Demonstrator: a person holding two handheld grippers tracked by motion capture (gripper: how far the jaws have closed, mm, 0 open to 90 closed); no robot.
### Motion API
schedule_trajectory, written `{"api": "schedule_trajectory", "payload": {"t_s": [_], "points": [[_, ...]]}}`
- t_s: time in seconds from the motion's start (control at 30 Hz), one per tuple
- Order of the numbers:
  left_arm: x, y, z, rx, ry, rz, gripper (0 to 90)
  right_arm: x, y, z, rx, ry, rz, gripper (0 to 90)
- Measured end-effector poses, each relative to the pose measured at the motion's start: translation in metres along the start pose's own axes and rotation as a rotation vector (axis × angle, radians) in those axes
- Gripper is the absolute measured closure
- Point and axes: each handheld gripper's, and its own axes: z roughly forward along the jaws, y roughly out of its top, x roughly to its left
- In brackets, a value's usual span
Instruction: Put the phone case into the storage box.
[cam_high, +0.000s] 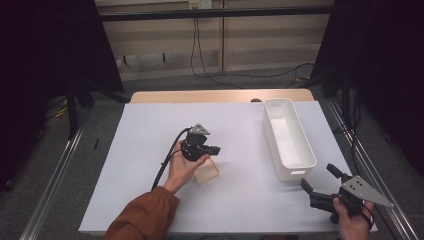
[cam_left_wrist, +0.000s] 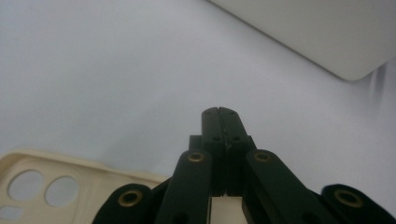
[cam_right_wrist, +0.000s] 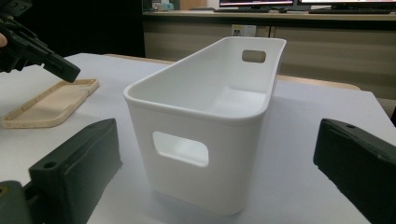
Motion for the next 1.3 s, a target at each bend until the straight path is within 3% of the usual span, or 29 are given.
{"api": "schedule_trajectory", "payload": {"t_s": [0.03,0.13,0.23,0.43,0.8,1.3], "points": [[0.001,0.000,0.002,0.026,0.002,0.005,90.0,0.000,0.000,0.000,0.000,-0.001,0.002,0.1],[0.001,0.000,0.004,0.038,0.007,-0.006,90.0,0.000,0.000,0.000,-0.001,-0.001,0.003,0.1],[0.000,0.000,0.011,0.106,0.001,-0.001,90.0,0.000,0.000,0.000,0.002,0.000,0.002,0.1],[-0.007,-0.003,0.020,0.169,0.003,0.047,90.0,0.000,0.000,0.000,0.001,0.000,0.001,0.2],[-0.012,-0.010,0.028,0.218,-0.027,0.043,90.0,0.000,0.000,-0.001,0.001,0.000,-0.001,0.2],[-0.014,-0.014,0.023,0.230,-0.025,0.041,90.0,0.000,0.000,-0.002,0.000,-0.002,0.001,0.2]]}}
